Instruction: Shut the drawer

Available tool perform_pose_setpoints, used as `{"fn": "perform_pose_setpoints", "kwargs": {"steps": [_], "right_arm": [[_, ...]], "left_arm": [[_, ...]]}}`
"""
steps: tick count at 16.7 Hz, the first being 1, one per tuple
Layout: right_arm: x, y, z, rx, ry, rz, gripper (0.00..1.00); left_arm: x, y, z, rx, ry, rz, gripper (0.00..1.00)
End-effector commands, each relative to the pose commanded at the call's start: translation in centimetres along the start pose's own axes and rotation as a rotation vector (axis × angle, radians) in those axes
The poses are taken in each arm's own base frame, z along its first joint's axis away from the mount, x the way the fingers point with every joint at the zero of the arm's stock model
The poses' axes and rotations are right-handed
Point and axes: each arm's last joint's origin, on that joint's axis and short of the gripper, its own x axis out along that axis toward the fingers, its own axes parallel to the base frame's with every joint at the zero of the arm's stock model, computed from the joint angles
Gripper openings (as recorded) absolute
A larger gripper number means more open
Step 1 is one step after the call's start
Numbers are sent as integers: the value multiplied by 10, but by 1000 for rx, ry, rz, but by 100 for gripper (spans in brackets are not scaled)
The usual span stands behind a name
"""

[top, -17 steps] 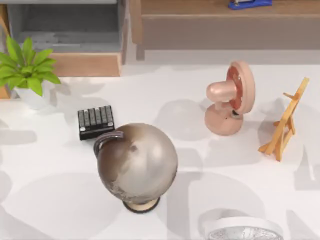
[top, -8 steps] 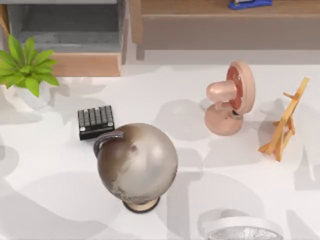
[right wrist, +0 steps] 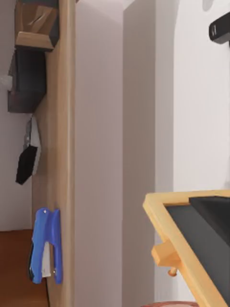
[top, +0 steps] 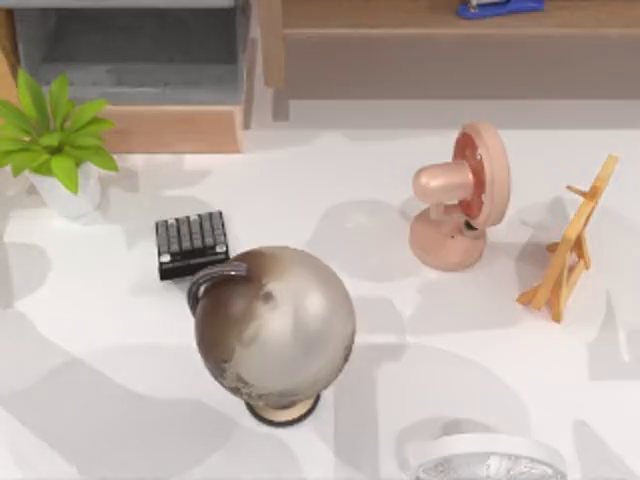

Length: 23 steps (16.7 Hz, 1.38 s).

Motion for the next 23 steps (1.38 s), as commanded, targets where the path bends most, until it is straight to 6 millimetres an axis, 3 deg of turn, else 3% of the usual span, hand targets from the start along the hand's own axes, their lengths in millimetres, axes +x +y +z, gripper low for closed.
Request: {"fn": "perform_pose_setpoints", "kwargs": {"steps": [2,6,19,23], "right_arm": [[0,0,0,0,0,0,100],[0,0,0,0,0,0,100],[0,0,0,0,0,0,100],[0,0,0,0,0,0,100]], "left_arm": [[10,-1,1,-2,1,-5,0],[12,-1,2,-3,1,-8,0],[12,-1,2,-3,1,-8,98],[12,-1,2,-3,1,-8,100]]}}
